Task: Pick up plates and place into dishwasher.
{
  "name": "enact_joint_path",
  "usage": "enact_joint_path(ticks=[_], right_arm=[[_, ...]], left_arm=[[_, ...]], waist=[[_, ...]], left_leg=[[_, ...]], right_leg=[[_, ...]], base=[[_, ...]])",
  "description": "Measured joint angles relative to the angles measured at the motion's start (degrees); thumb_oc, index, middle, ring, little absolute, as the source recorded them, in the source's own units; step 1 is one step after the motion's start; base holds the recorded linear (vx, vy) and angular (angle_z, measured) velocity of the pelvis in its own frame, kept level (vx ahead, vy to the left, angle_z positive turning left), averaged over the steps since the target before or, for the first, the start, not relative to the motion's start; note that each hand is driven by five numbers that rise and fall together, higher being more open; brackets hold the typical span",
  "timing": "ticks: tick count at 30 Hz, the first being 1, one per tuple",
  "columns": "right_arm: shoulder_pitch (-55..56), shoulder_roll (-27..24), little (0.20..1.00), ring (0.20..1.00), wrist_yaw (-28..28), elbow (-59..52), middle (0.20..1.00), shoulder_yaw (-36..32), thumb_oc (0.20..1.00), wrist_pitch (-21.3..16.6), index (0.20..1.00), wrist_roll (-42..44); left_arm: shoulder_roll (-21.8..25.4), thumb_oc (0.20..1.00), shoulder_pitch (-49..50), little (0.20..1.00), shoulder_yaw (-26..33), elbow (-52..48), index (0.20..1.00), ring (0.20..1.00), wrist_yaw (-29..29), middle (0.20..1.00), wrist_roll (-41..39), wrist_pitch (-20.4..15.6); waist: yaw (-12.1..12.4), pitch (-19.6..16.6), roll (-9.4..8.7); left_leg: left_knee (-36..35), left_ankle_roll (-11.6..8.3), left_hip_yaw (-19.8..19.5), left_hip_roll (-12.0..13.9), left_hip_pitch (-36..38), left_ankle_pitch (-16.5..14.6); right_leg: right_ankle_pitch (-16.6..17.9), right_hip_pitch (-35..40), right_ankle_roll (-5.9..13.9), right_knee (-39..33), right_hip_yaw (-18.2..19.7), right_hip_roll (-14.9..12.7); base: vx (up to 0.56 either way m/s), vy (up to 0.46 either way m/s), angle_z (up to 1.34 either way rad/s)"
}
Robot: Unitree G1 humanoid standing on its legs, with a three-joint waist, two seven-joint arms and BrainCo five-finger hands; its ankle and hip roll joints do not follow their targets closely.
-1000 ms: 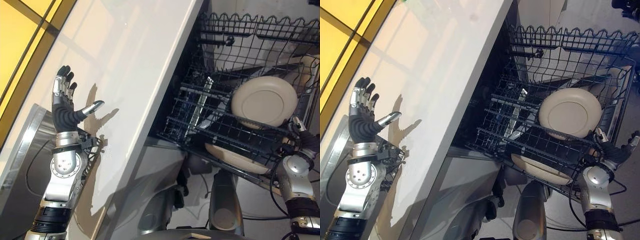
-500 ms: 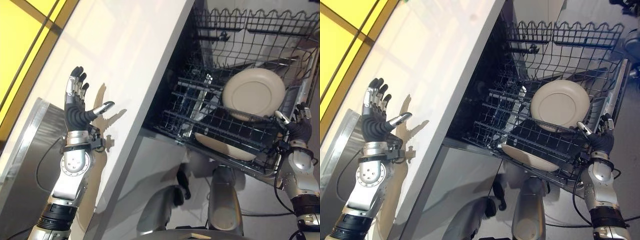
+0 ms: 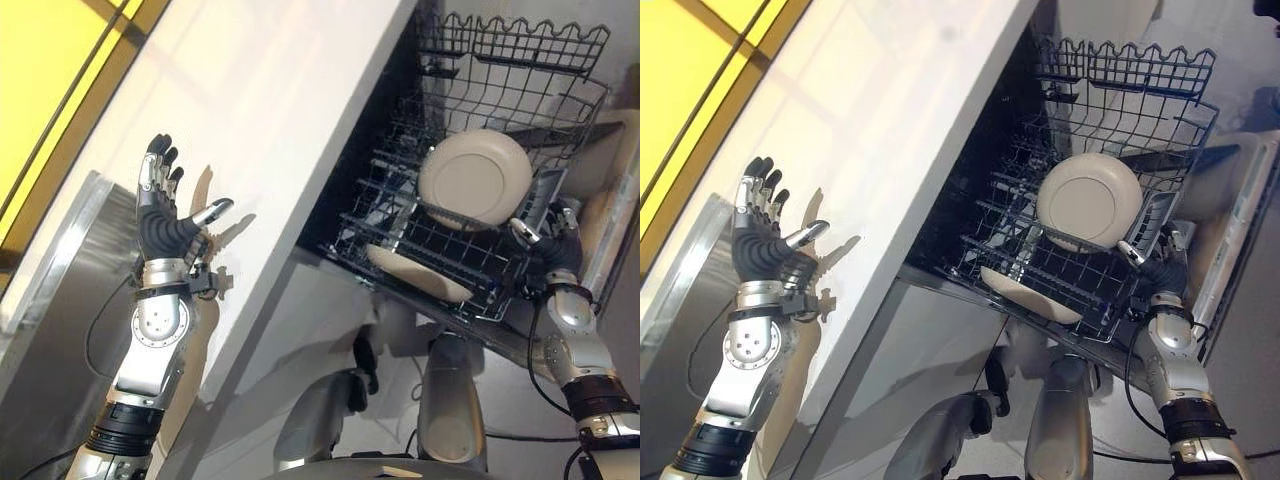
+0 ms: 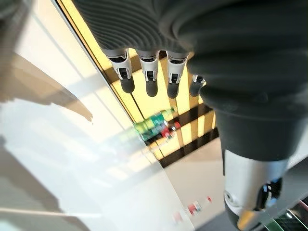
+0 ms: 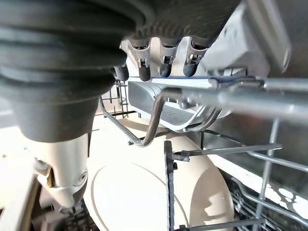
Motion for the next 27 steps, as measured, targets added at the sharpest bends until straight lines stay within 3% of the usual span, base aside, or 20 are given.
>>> enact_joint_path(ticks=[13,22,27], right_arm=[[-10.4,2.3,1.0,1.0,-1.2,0.1,1.0,4.6,1.0,7.3,1.0,-1.5],[-16.9,3.1,1.0,1.0,-2.1,3.0,1.0,5.0,1.0,9.4,1.0,-1.9],[-19.3,4.0,1.0,1.0,-2.2,4.9,1.0,6.0,1.0,10.1,1.0,-1.8]], left_arm=[[-0.2,1.0,0.8,1.0,-1.1,0.3,1.0,1.0,-0.4,1.0,-0.1,0.7],[-0.2,1.0,2.3,1.0,-1.0,0.5,1.0,1.0,-1.0,1.0,-1.8,0.6],[0.0,1.0,3.4,1.0,-1.0,1.2,1.0,1.0,-2.0,1.0,-2.5,-0.2]], waist=[[3.8,0.0,0.01],[6.6,0.0,0.02],[8.9,-0.1,0.09]], left_leg=[[0.2,1.1,-1.2,-2.5,-2.6,1.5],[-0.3,2.18,-2.3,-5.8,-2.8,2.9],[-1.0,2.24,-2.9,-6.0,-2.5,3.0]], right_leg=[[-0.8,-0.7,1.27,0.9,-3.4,-4.6],[-1.0,-0.8,3.33,1.2,-4.6,-8.6],[-0.9,0.0,3.47,0.7,-5.7,-9.3]], base=[[0.0,0.108,0.18],[-0.01,0.087,0.15],[0.0,0.04,0.1]])
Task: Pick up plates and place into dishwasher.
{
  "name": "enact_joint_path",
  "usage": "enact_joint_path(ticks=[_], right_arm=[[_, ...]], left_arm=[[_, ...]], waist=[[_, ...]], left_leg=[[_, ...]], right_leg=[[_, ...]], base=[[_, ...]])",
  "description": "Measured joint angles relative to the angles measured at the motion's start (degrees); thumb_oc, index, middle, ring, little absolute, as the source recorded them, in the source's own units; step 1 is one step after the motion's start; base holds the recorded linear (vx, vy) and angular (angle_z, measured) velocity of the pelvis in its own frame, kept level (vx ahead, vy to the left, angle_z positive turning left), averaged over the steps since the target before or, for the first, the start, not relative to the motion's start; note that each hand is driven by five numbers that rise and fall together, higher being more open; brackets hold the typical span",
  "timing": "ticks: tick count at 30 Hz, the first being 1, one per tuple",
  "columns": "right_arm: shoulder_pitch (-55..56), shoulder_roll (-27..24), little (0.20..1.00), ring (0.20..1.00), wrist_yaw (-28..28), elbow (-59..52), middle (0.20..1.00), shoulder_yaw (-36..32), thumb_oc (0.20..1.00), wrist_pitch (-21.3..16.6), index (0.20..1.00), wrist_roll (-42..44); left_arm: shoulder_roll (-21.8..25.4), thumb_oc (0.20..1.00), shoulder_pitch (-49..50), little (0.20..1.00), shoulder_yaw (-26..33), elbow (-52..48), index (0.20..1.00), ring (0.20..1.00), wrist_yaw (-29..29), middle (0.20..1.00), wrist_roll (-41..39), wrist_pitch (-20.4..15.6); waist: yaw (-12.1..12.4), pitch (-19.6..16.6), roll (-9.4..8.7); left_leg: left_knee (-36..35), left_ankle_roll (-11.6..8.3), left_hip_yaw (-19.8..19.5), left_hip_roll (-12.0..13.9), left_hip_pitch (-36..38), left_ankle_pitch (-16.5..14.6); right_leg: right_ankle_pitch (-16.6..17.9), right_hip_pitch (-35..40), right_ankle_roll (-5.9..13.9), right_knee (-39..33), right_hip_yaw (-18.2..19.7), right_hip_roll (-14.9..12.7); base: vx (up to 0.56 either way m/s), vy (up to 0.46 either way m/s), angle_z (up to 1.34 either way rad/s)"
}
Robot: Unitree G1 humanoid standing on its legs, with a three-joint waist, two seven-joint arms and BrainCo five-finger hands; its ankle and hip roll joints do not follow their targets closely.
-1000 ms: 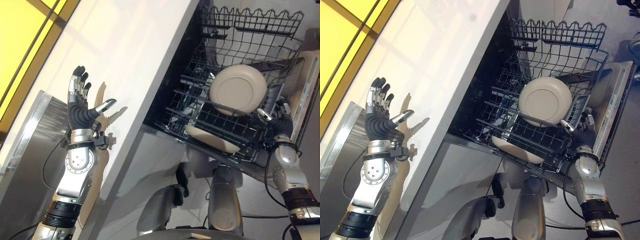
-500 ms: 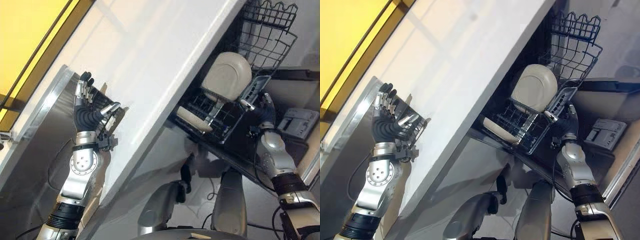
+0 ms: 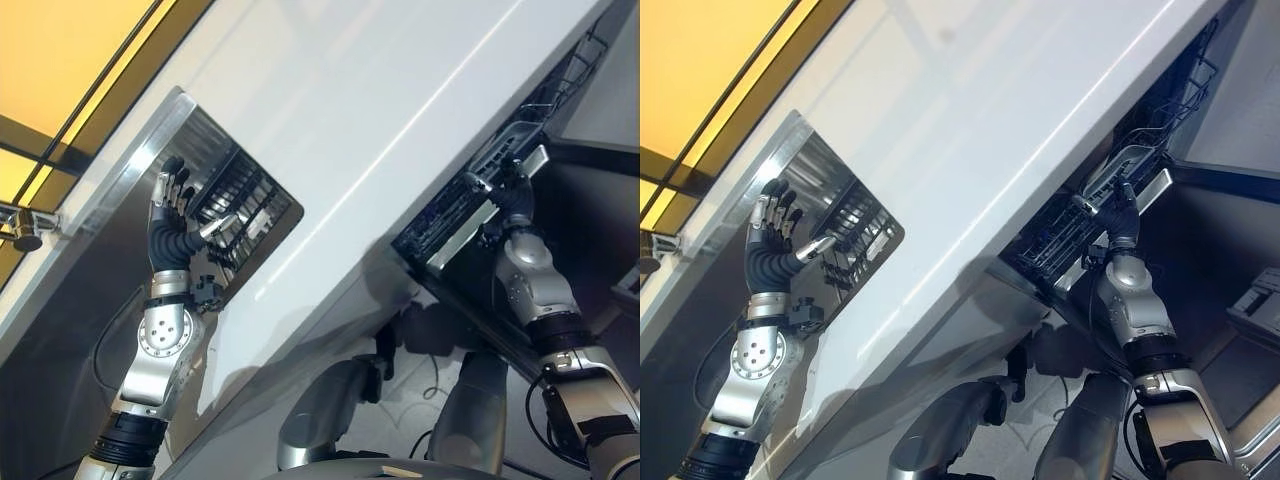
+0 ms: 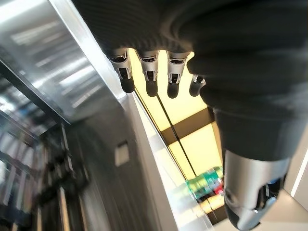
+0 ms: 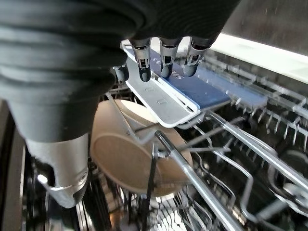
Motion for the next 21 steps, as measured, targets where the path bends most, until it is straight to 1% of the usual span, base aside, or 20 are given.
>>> enact_joint_path(ticks=[3,5,10,12,14,21], right_arm=[[-2.2,0.0,1.0,1.0,-0.1,2.5,1.0,1.1,1.0,0.1,1.0,0.4],[-2.4,-0.2,1.0,1.0,-0.2,3.4,1.0,1.1,1.0,0.1,1.0,0.6],[-2.4,-0.3,1.0,1.0,-0.2,3.7,1.0,1.1,1.0,0.1,1.0,2.5],[-2.4,-0.3,1.0,1.0,-0.2,3.7,1.0,1.1,1.0,0.0,1.0,2.6],[-2.4,-0.4,1.0,1.0,-0.2,3.7,1.0,1.1,1.0,0.0,1.0,2.6],[-2.4,-0.7,1.0,1.0,-0.9,3.7,1.0,1.3,1.0,0.0,1.0,1.5]], left_arm=[[0.1,1.0,1.0,1.0,0.0,0.0,1.0,1.0,-0.9,1.0,-0.6,-0.6],[0.1,1.0,1.5,1.0,0.0,0.1,1.0,1.0,-1.6,1.0,-1.1,-1.3],[1.3,1.0,1.8,1.0,0.0,0.6,1.0,1.0,-3.4,1.0,-2.1,-2.8],[2.3,1.0,1.8,1.0,0.0,0.8,1.0,1.0,-3.9,1.0,-2.3,-3.4],[2.4,1.0,1.8,1.0,0.1,0.9,1.0,1.0,-4.3,1.0,-2.7,-3.9],[3.0,1.0,1.0,1.0,0.2,0.8,1.0,1.0,-5.3,1.0,-2.7,-4.0]], waist=[[0.7,0.0,0.0],[0.5,0.0,0.01],[0.5,0.0,0.05],[0.5,0.0,0.06],[0.5,0.0,0.06],[0.3,0.0,0.06]], left_leg=[[-0.1,0.23,-0.4,-0.4,0.5,0.2],[-0.4,0.4,-0.6,-0.8,1.0,0.4],[-1.0,0.36,-0.6,-1.0,1.8,0.3],[-1.1,0.37,-0.6,-1.0,1.8,0.4],[-1.2,0.39,-0.6,-1.0,1.8,0.4],[-1.0,0.59,-0.7,-0.9,1.9,0.5]], right_leg=[[0.0,0.6,0.21,-0.2,-0.7,-0.8],[0.2,1.4,0.57,-0.5,-1.7,-1.7],[0.5,2.2,0.68,-0.8,-2.7,-2.4],[0.6,2.3,0.67,-0.9,-3.0,-2.5],[0.6,2.3,0.69,-1.1,-3.1,-2.6],[0.8,2.6,0.78,-1.5,-3.4,-2.6]], base=[[0.0,0.03,0.09],[-0.01,0.002,0.07],[0.0,0.0,0.0],[0.0,0.0,0.0],[-0.04,-0.052,-0.01],[-0.06,-0.107,0.01]])
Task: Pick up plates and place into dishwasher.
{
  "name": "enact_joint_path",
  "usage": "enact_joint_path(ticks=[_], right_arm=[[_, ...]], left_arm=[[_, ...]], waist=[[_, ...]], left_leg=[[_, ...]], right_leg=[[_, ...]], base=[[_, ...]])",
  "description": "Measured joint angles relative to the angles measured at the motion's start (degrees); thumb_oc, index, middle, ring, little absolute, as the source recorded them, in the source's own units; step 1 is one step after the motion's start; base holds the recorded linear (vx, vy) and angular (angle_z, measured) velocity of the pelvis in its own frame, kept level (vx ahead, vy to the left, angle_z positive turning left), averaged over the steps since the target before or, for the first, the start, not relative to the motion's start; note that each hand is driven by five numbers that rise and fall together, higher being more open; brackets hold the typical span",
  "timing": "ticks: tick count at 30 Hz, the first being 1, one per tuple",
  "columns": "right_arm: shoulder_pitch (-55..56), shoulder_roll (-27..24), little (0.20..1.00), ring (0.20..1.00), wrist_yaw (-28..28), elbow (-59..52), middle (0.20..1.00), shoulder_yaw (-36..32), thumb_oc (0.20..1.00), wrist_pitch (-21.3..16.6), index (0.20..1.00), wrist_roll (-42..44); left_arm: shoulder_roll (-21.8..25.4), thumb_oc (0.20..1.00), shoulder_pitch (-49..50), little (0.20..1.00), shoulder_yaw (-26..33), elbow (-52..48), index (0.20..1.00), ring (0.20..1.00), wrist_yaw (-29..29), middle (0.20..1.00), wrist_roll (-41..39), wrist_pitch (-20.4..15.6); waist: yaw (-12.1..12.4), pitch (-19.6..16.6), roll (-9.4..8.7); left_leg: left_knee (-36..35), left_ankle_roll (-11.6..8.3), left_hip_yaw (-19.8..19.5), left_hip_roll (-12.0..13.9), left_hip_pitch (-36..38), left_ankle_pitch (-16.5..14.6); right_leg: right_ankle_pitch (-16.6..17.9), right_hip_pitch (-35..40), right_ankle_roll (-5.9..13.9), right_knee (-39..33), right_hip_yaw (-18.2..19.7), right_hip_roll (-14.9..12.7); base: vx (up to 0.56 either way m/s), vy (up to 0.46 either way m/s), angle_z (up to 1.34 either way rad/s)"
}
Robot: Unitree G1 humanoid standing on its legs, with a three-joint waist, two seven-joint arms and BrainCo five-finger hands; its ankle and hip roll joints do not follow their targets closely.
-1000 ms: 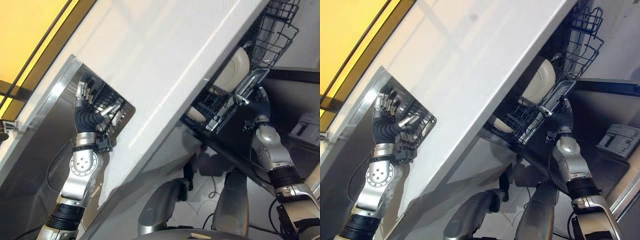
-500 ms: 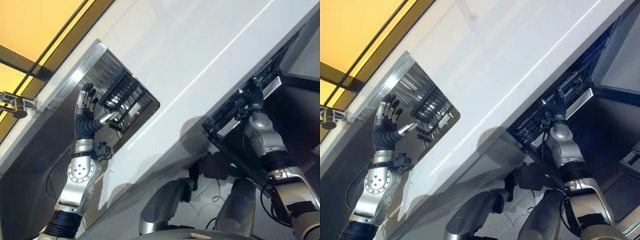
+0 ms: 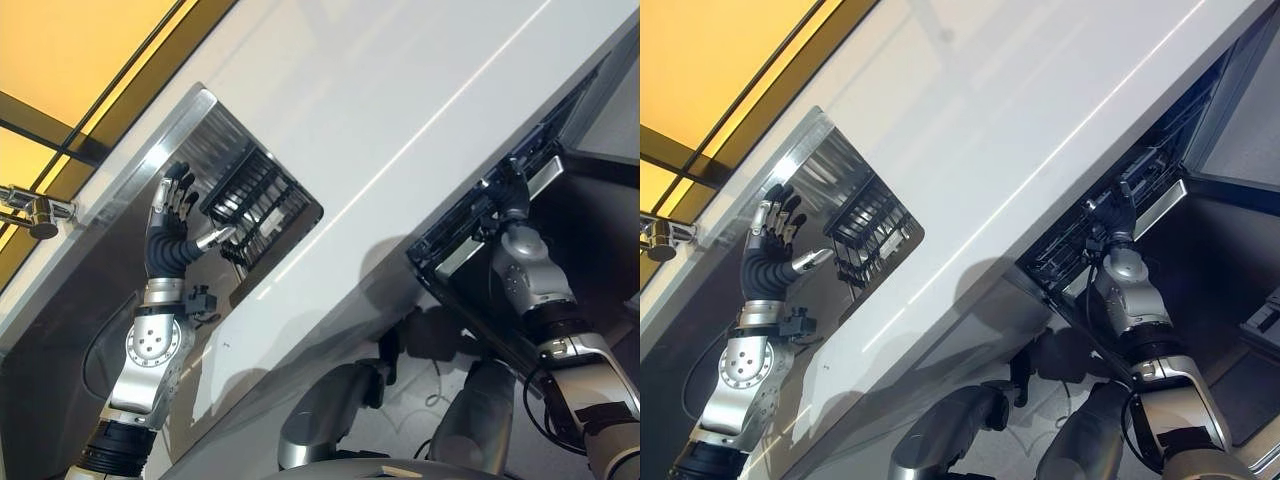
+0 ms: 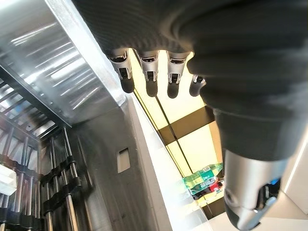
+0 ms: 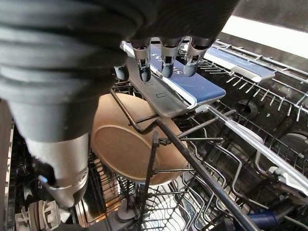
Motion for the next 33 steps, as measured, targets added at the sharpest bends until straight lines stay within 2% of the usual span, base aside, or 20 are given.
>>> enact_joint_path(ticks=[3,10,12,16,20,23,27,33], right_arm=[[0.0,-0.8,1.0,1.0,-0.4,0.0,1.0,1.5,1.0,0.1,1.0,-3.4],[0.1,-1.9,1.0,1.0,-1.9,-5.5,1.0,2.1,1.0,1.3,1.0,-10.0],[0.5,-1.9,1.0,1.0,-4.8,-6.7,1.0,1.4,1.0,1.1,1.0,-10.7],[4.7,-1.7,1.0,1.0,-9.9,-10.8,1.0,-3.0,1.0,1.0,1.0,-13.5],[10.3,-1.9,1.0,1.0,-11.5,-12.6,1.0,-6.2,1.0,0.7,1.0,-14.7],[14.6,-2.0,1.0,1.0,-12.2,-13.2,1.0,-9.5,1.0,0.3,1.0,-14.7],[19.6,-2.2,1.0,1.0,-14.1,-15.3,1.0,-12.4,1.0,-0.2,1.0,-15.2],[26.6,-0.2,1.0,1.0,-20.1,-16.0,1.0,-16.3,1.0,-1.5,1.0,-15.1]], left_arm=[[1.6,1.0,-1.0,1.0,0.0,0.0,1.0,1.0,0.1,1.0,0.0,0.0],[1.6,1.0,-4.0,1.0,0.2,-0.1,1.0,1.0,1.9,1.0,0.1,0.9],[1.5,1.0,-4.9,1.0,0.3,-0.2,1.0,1.0,2.8,1.0,0.3,1.9],[1.5,1.0,-6.1,1.0,0.3,-0.3,1.0,1.0,4.4,1.0,1.4,3.1],[1.4,1.0,-6.4,1.0,0.3,-0.3,1.0,1.0,5.2,1.0,1.9,4.2],[1.4,1.0,-6.3,1.0,0.7,-0.5,1.0,1.0,5.5,1.0,3.5,4.3],[1.1,1.0,-6.1,1.0,1.4,-1.2,1.0,1.0,5.6,1.0,3.5,4.3],[-0.3,1.0,-5.1,1.0,1.5,-2.2,1.0,1.0,5.1,1.0,3.9,4.1]], waist=[[-0.1,0.0,0.0],[-0.4,0.1,-0.07],[-1.6,0.2,-0.26],[-3.2,0.5,-0.67],[-5.2,1.3,-1.79],[-6.6,1.3,-1.82],[-9.2,1.3,-1.82],[-10.3,1.3,-1.84]], left_leg=[[0.0,-0.23,0.0,0.0,0.0,-0.2],[0.3,-0.23,0.3,0.8,-0.1,-0.2],[0.4,-0.2,0.9,1.3,-0.1,-0.3],[0.4,-0.24,1.7,2.0,0.1,-0.5],[0.3,-0.33,3.5,3.0,1.7,-1.1],[0.1,-0.43,5.3,3.8,2.6,-1.7],[-1.0,-0.41,6.7,4.2,4.3,-2.0],[-2.5,-0.75,7.9,4.9,8.2,-2.7]], right_leg=[[0.0,0.0,-0.03,-0.1,0.0,0.1],[0.3,0.8,-0.05,-1.4,-0.2,1.4],[0.3,1.3,-0.03,-1.9,0.1,2.1],[0.3,1.6,0.16,-3.1,3.2,4.0],[0.9,2.3,0.24,-4.3,5.3,5.6],[2.0,2.6,0.24,-6.2,6.9,7.0],[2.4,3.6,0.24,-7.4,8.2,7.6],[2.6,6.3,0.19,-9.0,9.7,8.9]], base=[[-0.07,-0.126,0.0],[-0.05,-0.135,-0.01],[-0.04,-0.135,0.03],[-0.04,-0.11,-0.08],[-0.04,-0.083,-0.29],[-0.02,-0.032,-0.39],[0.01,-0.003,-0.22],[0.08,0.029,-0.19]])
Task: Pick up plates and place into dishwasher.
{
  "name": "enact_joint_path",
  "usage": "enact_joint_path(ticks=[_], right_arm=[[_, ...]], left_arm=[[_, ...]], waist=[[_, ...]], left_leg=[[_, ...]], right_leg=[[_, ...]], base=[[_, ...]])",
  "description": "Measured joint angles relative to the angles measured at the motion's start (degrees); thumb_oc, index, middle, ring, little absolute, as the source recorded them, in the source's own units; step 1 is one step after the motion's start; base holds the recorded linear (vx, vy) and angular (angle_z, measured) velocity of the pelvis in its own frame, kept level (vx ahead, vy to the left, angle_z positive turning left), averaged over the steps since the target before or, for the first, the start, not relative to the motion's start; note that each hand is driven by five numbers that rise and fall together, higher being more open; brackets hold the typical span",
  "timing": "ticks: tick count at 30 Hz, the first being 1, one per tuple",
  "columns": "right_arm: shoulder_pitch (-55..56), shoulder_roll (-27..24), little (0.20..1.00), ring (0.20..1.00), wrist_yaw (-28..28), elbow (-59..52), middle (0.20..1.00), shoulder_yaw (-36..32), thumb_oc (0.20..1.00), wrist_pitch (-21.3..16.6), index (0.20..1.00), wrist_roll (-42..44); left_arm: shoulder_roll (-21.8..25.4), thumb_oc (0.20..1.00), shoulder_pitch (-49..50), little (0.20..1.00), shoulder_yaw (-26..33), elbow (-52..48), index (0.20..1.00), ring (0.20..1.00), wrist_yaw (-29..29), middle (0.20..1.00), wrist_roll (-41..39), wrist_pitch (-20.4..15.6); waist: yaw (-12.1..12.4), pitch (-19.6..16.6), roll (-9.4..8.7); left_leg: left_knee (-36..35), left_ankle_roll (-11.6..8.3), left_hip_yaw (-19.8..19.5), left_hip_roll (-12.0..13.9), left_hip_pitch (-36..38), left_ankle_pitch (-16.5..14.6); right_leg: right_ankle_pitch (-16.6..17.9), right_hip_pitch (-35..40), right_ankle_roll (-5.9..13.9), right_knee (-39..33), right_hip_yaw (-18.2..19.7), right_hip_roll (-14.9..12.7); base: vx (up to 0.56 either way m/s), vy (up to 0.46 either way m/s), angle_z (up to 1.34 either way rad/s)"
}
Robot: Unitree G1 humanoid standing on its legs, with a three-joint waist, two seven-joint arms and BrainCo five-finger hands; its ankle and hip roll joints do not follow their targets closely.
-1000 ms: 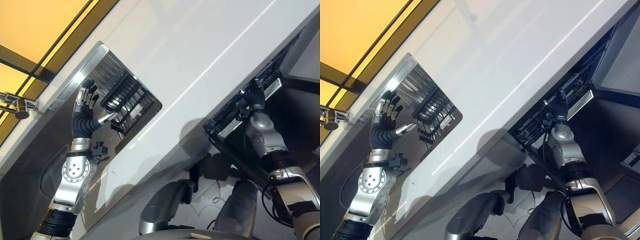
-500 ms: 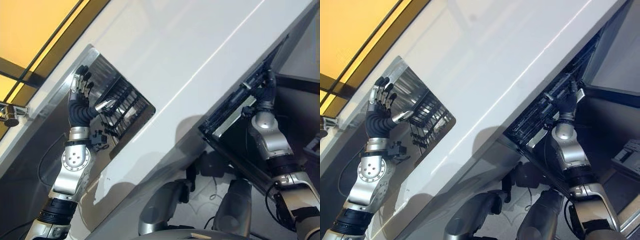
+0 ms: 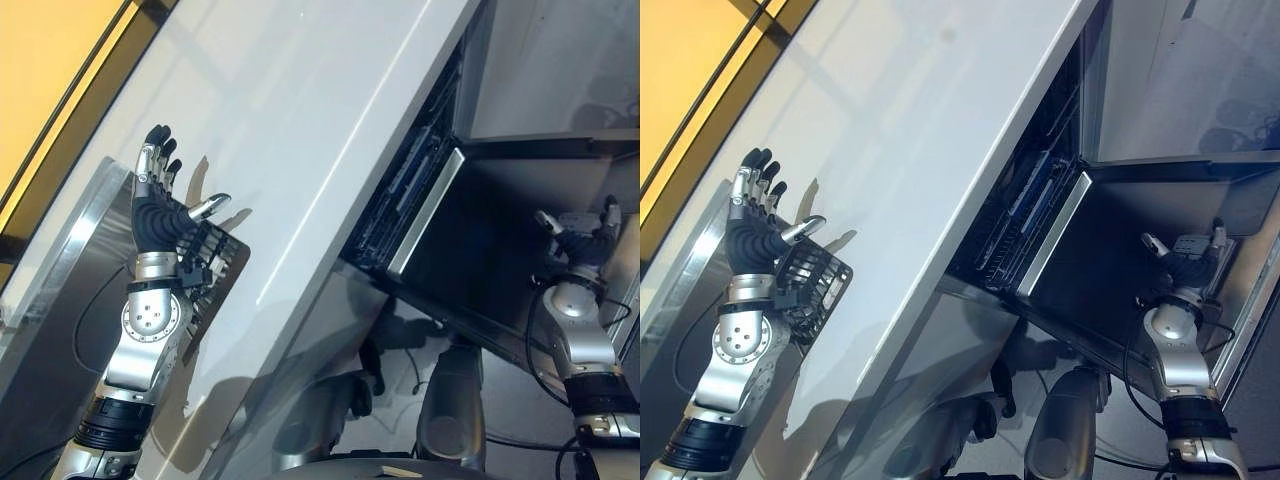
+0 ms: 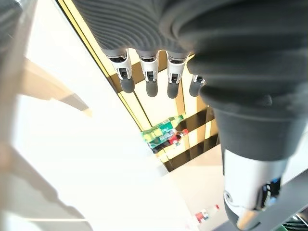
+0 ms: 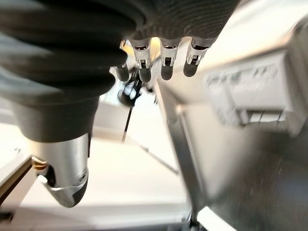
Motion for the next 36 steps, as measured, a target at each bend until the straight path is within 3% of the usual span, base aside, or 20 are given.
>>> enact_joint_path(ticks=[13,18,25,30,34,36], right_arm=[[8.9,8.2,1.0,1.0,-16.3,1.6,1.0,-2.9,1.0,-4.7,1.0,0.0],[9.7,10.7,1.0,1.0,-17.5,8.4,1.0,-4.0,1.0,-6.2,1.0,3.0],[9.5,11.6,1.0,1.0,-18.3,17.2,1.0,-4.6,1.0,-7.7,1.0,9.8],[7.9,11.1,1.0,1.0,-16.6,22.4,1.0,-4.6,1.0,-9.5,1.0,14.7],[4.7,9.0,1.0,1.0,-15.7,24.4,1.0,-4.6,1.0,-14.1,1.0,18.7],[2.5,7.8,1.0,1.0,-15.0,24.7,1.0,-4.5,1.0,-15.6,1.0,19.9]], left_arm=[[-1.2,1.0,3.1,1.0,0.6,0.1,1.0,1.0,-1.6,1.0,0.1,-1.8],[-1.3,1.0,3.6,1.0,0.6,0.5,1.0,1.0,-2.9,1.0,0.0,-1.9],[-2.0,1.0,4.5,1.0,0.4,1.6,1.0,1.0,-4.1,1.0,-0.5,-1.8],[-2.0,1.0,4.3,1.0,-0.7,3.1,1.0,1.0,-4.3,1.0,-0.7,-2.0],[-2.2,1.0,2.3,1.0,-5.0,5.2,1.0,1.0,-3.4,1.0,-0.6,-4.3],[-2.8,1.0,1.7,1.0,-7.1,5.6,1.0,1.0,-2.7,1.0,-0.6,-4.7]], waist=[[-2.4,-1.4,-0.2],[-2.3,-4.2,-0.46],[-2.3,-5.1,-0.29],[-2.6,-6.0,1.62],[-4.0,-4.0,4.41],[-4.2,-3.7,4.92]], left_leg=[[-2.0,0.43,2.7,-0.1,4.6,-0.6],[-2.6,0.65,2.7,-0.8,4.8,-0.5],[-2.4,0.75,2.8,-1.5,5.6,-0.6],[-0.2,1.23,3.7,-2.3,1.6,-1.0],[3.2,1.82,4.3,-3.1,-3.5,-1.6],[4.8,2.04,5.1,-3.5,-6.2,-1.9]], right_leg=[[-0.1,2.0,0.19,-0.6,3.2,0.5],[0.3,1.3,0.11,-0.5,3.4,0.1],[1.0,0.9,0.26,-0.3,3.6,-0.8],[2.2,-3.3,0.76,0.9,5.2,-1.3],[2.5,-8.0,1.11,2.9,6.6,-1.8],[3.3,-11.1,1.41,3.7,8.2,-1.7]], base=[[0.04,0.141,-0.13],[0.04,0.092,-0.11],[0.02,0.071,-0.1],[-0.12,0.053,-0.11],[-0.13,0.038,-0.05],[-0.1,-0.004,-0.2]])
